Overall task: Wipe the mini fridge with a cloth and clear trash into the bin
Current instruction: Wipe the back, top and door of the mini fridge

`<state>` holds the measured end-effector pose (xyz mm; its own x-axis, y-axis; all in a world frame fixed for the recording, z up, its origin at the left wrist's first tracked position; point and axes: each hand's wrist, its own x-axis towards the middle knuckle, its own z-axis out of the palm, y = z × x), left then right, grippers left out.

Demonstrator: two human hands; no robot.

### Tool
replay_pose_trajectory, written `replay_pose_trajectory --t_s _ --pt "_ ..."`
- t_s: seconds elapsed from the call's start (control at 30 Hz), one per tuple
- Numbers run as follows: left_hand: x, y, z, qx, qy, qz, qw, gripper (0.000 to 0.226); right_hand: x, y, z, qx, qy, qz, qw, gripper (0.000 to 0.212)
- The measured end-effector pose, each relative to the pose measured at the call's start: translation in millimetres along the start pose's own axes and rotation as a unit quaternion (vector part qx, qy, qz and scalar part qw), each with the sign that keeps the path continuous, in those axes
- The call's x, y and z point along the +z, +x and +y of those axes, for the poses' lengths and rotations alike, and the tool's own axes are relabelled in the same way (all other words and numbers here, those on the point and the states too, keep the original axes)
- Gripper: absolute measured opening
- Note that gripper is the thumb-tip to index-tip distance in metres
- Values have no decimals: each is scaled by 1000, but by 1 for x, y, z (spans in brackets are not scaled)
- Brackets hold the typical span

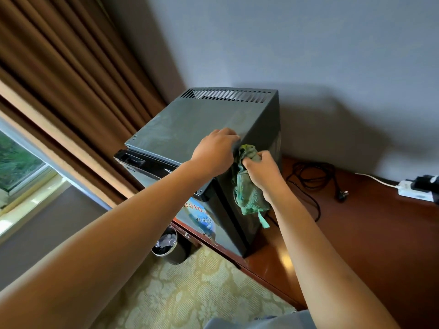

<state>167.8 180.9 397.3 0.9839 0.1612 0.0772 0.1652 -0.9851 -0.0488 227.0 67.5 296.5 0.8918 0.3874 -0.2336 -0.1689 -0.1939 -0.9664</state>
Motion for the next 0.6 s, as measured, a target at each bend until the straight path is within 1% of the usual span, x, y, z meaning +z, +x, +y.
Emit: replay_pose_trajectory --t_s 0.07,0.13,0.2,0.27,0.3,0.4,0.5,0.53,0.6 --pt "1 -3 1 0 5 17 1000 49 4 -5 -7 -34 30 22 999 28" --pt "2 -8 3 1 -3 22 1000 51 9 -9 -3 -49 52 57 996 26" --pt "3 -16 4 9 -6 20 1000 52 14 -16 8 -29 42 75 996 27" --pt "6 -25 4 10 -9 18 1000 53 19 -25 17 7 21 63 998 29" --pt "7 -29 3 9 -12 18 1000 54 21 -29 20 12 13 55 998 29" --pt "8 -37 1 18 -5 23 1000 56 25 -39 13 -22 0 59 998 23" --pt "7 -44 -4 31 -1 28 999 51 31 -47 8 -78 -12 109 991 19" --pt "8 -47 -6 35 0 30 999 50 34 -49 11 -86 -2 120 989 21" --pt "9 -52 -8 40 -2 33 999 49 38 -49 23 -62 23 128 990 25"
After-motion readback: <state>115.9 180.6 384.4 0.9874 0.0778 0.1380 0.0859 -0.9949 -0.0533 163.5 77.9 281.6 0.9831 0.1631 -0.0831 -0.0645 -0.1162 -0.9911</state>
